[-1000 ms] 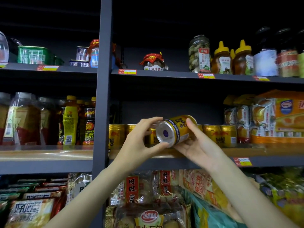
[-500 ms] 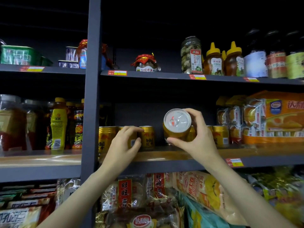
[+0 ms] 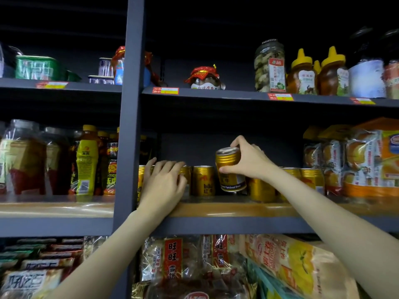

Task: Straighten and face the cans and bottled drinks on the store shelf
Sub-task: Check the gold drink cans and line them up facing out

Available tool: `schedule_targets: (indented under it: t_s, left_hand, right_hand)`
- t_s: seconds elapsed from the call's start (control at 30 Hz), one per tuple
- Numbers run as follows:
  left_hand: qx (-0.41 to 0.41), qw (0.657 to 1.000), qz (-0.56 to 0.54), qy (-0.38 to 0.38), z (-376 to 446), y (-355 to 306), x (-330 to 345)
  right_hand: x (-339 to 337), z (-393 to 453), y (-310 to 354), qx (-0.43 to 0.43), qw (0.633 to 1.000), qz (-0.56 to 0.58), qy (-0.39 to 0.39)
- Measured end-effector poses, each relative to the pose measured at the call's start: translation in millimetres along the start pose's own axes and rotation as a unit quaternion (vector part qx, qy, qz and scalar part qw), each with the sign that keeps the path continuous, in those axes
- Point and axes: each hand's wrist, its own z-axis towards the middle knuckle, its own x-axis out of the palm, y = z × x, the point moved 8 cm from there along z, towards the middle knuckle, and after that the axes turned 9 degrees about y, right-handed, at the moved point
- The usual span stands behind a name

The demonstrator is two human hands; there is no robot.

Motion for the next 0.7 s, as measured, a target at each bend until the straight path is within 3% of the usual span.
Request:
schedule_targets:
  t_s: [0.17, 0.27, 0.7]
  left_hand:
    - [0.001, 1.000, 0.014, 0.003, 1.6, 0.5, 2.3]
    - [0.004, 1.000, 0.023, -0.009, 1.4, 0.2, 2.5]
    - [0.006, 0.999, 0.043, -0.014, -0.4, -1.2, 3.4]
  right_hand:
    - [16.0, 10.5, -17.2, 0.057, 0.979, -0.176, 0.087]
    - [19.9, 12.0, -16.0, 0.055, 0.972, -0.194, 0.116]
    - [25.7, 17.9, -12.4, 0.052, 0.936, -0.332, 0.107]
